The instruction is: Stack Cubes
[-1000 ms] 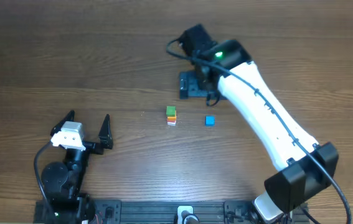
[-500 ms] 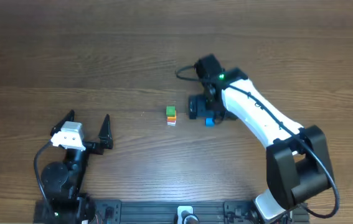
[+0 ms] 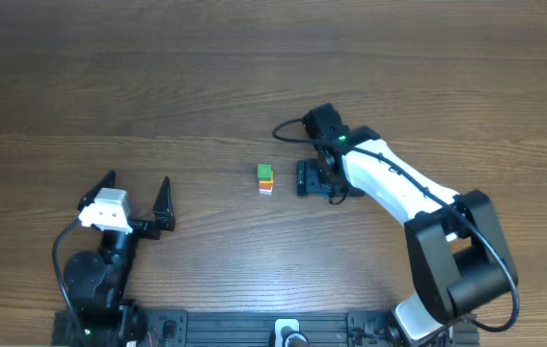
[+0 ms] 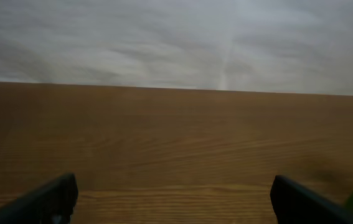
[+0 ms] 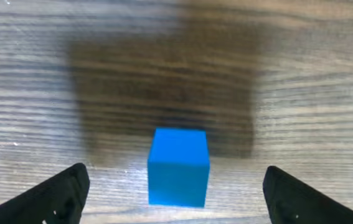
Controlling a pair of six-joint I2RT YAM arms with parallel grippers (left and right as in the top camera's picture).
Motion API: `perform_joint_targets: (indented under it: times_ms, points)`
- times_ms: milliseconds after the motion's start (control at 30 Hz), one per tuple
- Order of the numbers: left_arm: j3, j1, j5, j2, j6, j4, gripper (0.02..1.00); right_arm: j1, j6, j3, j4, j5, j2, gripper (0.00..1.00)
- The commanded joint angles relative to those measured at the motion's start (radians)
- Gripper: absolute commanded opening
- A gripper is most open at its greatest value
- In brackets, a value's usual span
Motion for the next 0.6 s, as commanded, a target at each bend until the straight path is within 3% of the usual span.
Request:
perform_joint_targets:
  times_ms: [33, 300, 600]
  points:
    - [-0.006, 0.005, 0.006, -0.006, 0.015, 0.000, 1.000, 0.014, -0.002, -0.006, 0.032, 0.032, 0.040, 0.724]
    - [-0.006, 0.005, 0.006, -0.006, 0.015, 0.000, 1.000, 0.014, 0.005, -0.006, 0.033, 0.038, 0.043, 0.529]
    - [-0.006, 0.005, 0.006, -0.006, 0.015, 0.000, 1.000, 0.014, 0.005, -0.006, 0.033, 0.039, 0.047, 0.417]
